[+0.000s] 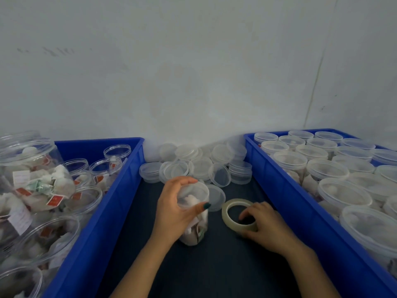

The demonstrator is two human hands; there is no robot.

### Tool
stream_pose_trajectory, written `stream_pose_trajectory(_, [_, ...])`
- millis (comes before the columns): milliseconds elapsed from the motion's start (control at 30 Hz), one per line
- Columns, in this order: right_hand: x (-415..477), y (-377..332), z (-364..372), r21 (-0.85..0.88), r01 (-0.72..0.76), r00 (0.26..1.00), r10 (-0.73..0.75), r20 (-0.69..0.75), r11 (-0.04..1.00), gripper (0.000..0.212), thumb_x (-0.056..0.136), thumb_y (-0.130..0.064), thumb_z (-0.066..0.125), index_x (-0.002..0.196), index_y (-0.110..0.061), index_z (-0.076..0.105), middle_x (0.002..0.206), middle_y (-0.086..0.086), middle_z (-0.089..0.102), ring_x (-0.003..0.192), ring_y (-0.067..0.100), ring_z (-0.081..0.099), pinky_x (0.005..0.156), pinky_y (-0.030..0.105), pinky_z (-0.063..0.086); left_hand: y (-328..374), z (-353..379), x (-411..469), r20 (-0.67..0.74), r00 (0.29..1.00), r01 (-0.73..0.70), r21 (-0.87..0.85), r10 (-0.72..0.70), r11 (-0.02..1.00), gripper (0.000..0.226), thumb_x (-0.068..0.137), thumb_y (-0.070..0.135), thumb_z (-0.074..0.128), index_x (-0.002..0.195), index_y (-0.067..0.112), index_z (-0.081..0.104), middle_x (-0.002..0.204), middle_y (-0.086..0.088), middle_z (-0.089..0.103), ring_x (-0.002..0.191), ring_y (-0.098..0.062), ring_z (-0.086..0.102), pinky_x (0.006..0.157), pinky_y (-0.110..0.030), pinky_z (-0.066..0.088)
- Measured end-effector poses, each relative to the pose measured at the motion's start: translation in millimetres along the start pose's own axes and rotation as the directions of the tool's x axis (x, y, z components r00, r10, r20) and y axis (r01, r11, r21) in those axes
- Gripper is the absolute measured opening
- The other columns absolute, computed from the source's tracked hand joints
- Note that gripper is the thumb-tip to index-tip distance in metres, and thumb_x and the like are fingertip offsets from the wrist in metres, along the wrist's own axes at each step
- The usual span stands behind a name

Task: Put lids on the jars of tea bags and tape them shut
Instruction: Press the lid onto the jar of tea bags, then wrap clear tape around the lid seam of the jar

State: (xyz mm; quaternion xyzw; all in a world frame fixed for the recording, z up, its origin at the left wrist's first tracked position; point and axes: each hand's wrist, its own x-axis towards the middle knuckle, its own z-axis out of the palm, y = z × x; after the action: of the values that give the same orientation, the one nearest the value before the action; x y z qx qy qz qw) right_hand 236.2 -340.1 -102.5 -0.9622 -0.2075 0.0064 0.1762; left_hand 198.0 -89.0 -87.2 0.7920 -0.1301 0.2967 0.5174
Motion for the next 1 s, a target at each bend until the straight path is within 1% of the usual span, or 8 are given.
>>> stream_pose_trajectory(133, [1, -5, 4, 0.022, 0.09, 0.994, -0.088, -0.058, 0.996, 0.012, 0.096, -0.036, 0.061, 0.094, -0.044, 0.052, 0.1, -0.022, 0.058, 0.105, -0.006, 0.052, 0.115, 0.031, 0.035, 2, 8, 2, 0.006, 1.0, 0.001, 0.03, -0.001, 1.0, 0.075, 0.075, 0.087, 0.049, 0.125, 0.032, 0.058, 0.129, 0.01, 0.055, 0.124, -0.004, 0.052, 0.1, -0.011, 0.039])
stream_pose_trajectory(267, [-3, -11, 2, 0.508, 0.172, 0.966, -0.044, -0.255, 0.844, 0.013, 0.102, -0.047, 0.045, 0.096, -0.041, 0.054, 0.085, -0.005, 0.064, 0.073, 0.01, 0.06, 0.071, 0.042, 0.054, -2, 7, -10, -0.021, 0.999, -0.044, 0.101, 0.046, 0.994, 0.064, 0.094, 0.073, 0.034, 0.142, 0.033, 0.046, 0.144, 0.012, 0.046, 0.135, -0.008, 0.045, 0.107, -0.021, 0.04])
stream_pose_trajectory(400, [-5, -26, 1, 0.718, 0.335, 0.909, -0.009, -0.417, 0.61, 0.019, 0.095, -0.037, 0.045, 0.092, -0.036, 0.063, 0.079, -0.005, 0.057, 0.071, 0.014, 0.05, 0.069, 0.036, 0.042, 4, 1, -14, -0.072, 0.974, -0.181, 0.318, 0.214, 0.931, 0.05, 0.103, 0.046, 0.041, 0.144, 0.019, 0.05, 0.148, 0.007, 0.046, 0.14, -0.008, 0.041, 0.114, -0.026, 0.035])
stream_pose_trajectory(600, [-8, -42, 8, 0.609, 0.457, 0.848, -0.111, -0.518, 0.648, 0.029, 0.097, -0.042, 0.043, 0.11, -0.026, 0.063, 0.084, 0.004, 0.058, 0.073, 0.026, 0.053, 0.067, 0.05, 0.044, 19, 16, -23, 0.098, 0.936, -0.34, 0.509, 0.338, 0.791, 0.053, 0.097, 0.029, 0.051, 0.148, 0.017, 0.047, 0.149, 0.004, 0.048, 0.143, -0.006, 0.035, 0.122, -0.023, 0.02])
stream_pose_trajectory(667, [-8, -44, 10, 0.549, 0.478, 0.821, -0.126, -0.558, 0.685, 0.028, 0.098, -0.034, 0.042, 0.116, -0.025, 0.062, 0.088, 0.001, 0.06, 0.077, 0.024, 0.056, 0.068, 0.049, 0.047, 21, 21, -25, 0.133, 0.927, -0.367, 0.515, 0.35, 0.775, 0.052, 0.098, 0.029, 0.051, 0.148, 0.014, 0.048, 0.149, 0.002, 0.05, 0.142, -0.01, 0.04, 0.121, -0.033, 0.029])
stream_pose_trajectory(767, [-9, -48, 13, 0.47, 0.49, 0.788, -0.144, -0.598, 0.734, 0.027, 0.1, -0.033, 0.041, 0.122, -0.035, 0.057, 0.1, -0.006, 0.061, 0.088, 0.022, 0.06, 0.073, 0.039, 0.049, 23, 26, -27, 0.128, 0.922, -0.378, 0.5, 0.365, 0.78, 0.048, 0.099, 0.027, 0.051, 0.145, 0.011, 0.052, 0.145, 0.0, 0.053, 0.137, -0.014, 0.046, 0.112, -0.043, 0.041])
stream_pose_trajectory(900, [-11, -52, 13, 0.319, 0.468, 0.764, -0.196, -0.615, 0.824, 0.027, 0.101, -0.036, 0.039, 0.124, -0.048, 0.046, 0.105, -0.021, 0.055, 0.094, 0.012, 0.057, 0.08, 0.025, 0.044, 28, 28, -30, 0.076, 0.924, -0.363, 0.478, 0.374, 0.8, 0.045, 0.098, 0.028, 0.053, 0.14, 0.012, 0.058, 0.14, 0.001, 0.058, 0.132, -0.012, 0.051, 0.109, -0.038, 0.044])
stream_pose_trajectory(1000, [-12, -51, 13, 0.15, 0.454, 0.728, -0.269, -0.63, 0.878, 0.026, 0.099, -0.032, 0.042, 0.124, -0.037, 0.049, 0.103, -0.026, 0.05, 0.092, 0.001, 0.051, 0.08, 0.015, 0.035, 31, 26, -29, -0.078, 0.947, -0.268, 0.343, 0.311, 0.9, 0.034, 0.093, 0.032, 0.059, 0.124, 0.02, 0.068, 0.124, 0.011, 0.064, 0.12, -0.005, 0.056, 0.101, -0.034, 0.048])
